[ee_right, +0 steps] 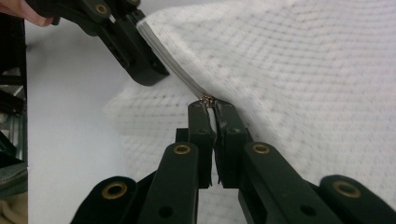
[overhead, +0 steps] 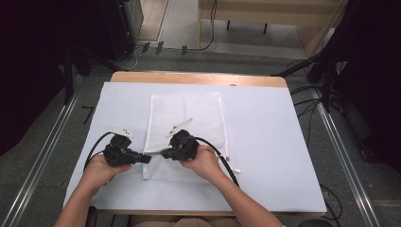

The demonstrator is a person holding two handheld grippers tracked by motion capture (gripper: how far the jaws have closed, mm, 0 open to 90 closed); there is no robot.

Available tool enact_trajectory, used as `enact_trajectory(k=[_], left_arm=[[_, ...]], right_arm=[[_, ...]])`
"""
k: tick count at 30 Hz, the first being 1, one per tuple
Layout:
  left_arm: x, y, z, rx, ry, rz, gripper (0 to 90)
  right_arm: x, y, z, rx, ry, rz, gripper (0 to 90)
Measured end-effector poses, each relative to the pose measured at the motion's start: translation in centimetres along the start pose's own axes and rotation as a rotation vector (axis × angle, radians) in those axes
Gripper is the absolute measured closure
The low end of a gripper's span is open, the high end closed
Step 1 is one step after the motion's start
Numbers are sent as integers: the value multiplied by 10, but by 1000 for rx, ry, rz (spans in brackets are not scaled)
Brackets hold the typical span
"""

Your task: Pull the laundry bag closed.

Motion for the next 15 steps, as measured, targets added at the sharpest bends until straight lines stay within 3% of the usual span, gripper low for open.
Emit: enact_trajectory(k=[5,15], left_arm=[[-1,1,-1,-8,-9,-15,881],[0,0,0,1,-5,-12,880]], right_arm=[[-3,4,-5,-22,-25,15,880],[-4,7,-11,-22,-18,4,880]])
Point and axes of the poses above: each handheld gripper's, and its own axes: y roughly backward along the jaws, z roughly out of its top, x roughly to its left, the point moved 1 cm from there along -y, roughly forward along the jaws, and after that the axes turned 15 degrees about y, right-handed, at the moved point
